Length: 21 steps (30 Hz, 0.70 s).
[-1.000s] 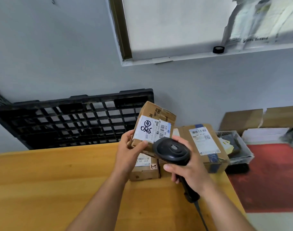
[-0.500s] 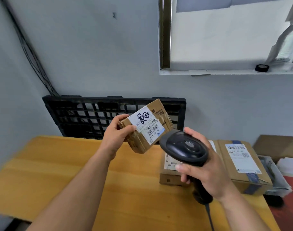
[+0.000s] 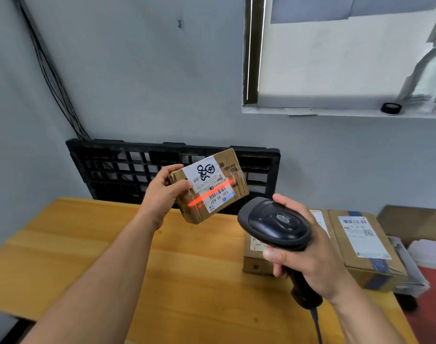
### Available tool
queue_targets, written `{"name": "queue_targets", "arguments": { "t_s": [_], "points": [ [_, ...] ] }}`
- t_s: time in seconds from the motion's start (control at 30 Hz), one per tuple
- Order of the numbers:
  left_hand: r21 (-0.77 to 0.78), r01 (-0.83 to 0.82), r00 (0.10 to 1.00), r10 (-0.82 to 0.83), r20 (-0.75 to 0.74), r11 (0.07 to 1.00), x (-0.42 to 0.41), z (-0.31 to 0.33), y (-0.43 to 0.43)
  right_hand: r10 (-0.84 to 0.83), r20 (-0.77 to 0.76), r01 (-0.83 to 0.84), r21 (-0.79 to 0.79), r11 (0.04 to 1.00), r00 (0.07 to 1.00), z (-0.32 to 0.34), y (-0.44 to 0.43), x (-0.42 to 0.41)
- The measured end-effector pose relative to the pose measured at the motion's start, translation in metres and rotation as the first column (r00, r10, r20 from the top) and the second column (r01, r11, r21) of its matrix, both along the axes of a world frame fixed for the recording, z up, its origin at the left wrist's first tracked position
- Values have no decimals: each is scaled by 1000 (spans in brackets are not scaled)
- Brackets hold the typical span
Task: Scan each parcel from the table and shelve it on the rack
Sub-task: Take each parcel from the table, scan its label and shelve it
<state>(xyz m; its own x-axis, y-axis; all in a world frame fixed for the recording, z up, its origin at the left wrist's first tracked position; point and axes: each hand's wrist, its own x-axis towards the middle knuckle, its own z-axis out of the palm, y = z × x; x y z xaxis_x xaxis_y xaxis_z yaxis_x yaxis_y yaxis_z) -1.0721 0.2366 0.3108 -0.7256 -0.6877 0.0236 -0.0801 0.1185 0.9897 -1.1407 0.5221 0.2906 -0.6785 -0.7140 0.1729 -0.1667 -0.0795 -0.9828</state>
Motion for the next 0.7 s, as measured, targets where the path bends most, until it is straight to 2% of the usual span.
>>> {"name": "queue_targets", "arguments": {
  "t_s": [0.33, 0.7],
  "points": [
    [23, -8, 1000, 9, -28, 1000, 6, -2, -4, -10, 8, 10, 23, 1000, 1000, 2, -3, 7],
    [34, -45, 999, 45, -20, 998, 43, -8, -41, 58, 1, -58, 44, 997, 998, 5, -37, 29]
  ]
}}
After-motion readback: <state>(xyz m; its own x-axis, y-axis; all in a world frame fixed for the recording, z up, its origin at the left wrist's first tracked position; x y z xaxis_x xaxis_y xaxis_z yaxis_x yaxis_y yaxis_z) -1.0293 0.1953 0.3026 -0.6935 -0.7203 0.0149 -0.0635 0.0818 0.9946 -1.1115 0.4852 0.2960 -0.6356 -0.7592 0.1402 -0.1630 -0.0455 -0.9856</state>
